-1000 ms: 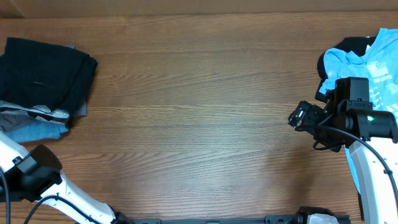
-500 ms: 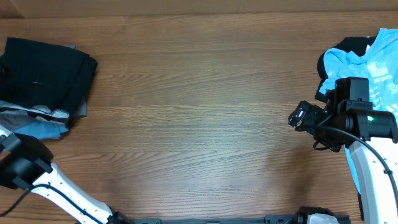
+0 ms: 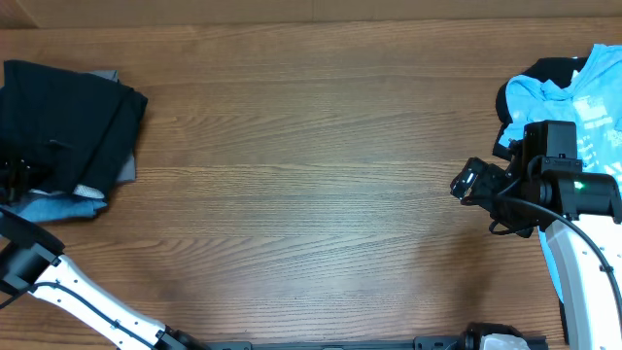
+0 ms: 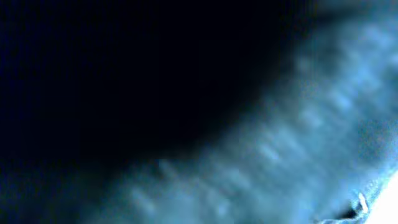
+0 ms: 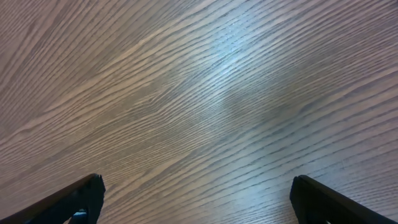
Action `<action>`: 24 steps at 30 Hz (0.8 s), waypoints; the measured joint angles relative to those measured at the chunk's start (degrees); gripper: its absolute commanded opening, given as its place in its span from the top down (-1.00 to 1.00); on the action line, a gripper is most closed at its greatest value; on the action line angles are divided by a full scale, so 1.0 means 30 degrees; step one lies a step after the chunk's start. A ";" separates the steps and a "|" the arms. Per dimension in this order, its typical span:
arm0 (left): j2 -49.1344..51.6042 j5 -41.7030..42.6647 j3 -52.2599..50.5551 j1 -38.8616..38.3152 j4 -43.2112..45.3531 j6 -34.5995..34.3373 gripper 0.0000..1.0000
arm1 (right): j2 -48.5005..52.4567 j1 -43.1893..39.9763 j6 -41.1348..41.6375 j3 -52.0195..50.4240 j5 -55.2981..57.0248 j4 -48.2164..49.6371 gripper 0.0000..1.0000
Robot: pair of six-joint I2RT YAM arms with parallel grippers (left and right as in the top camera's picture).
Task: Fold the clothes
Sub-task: 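Press and smooth the shorts on the stack with the left gripper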
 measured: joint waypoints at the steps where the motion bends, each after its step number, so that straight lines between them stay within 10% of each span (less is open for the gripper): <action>1: 0.0087 0.0291 0.0015 0.0036 -0.0051 0.0000 0.92 | 0.0000 0.0000 -0.0007 0.0000 0.0000 -0.0007 -1.00; 24: -0.4233 -0.0692 0.0437 -0.5858 -0.0233 -0.0568 0.92 | 0.0000 0.0007 -0.0007 0.0000 0.0007 0.0000 -1.00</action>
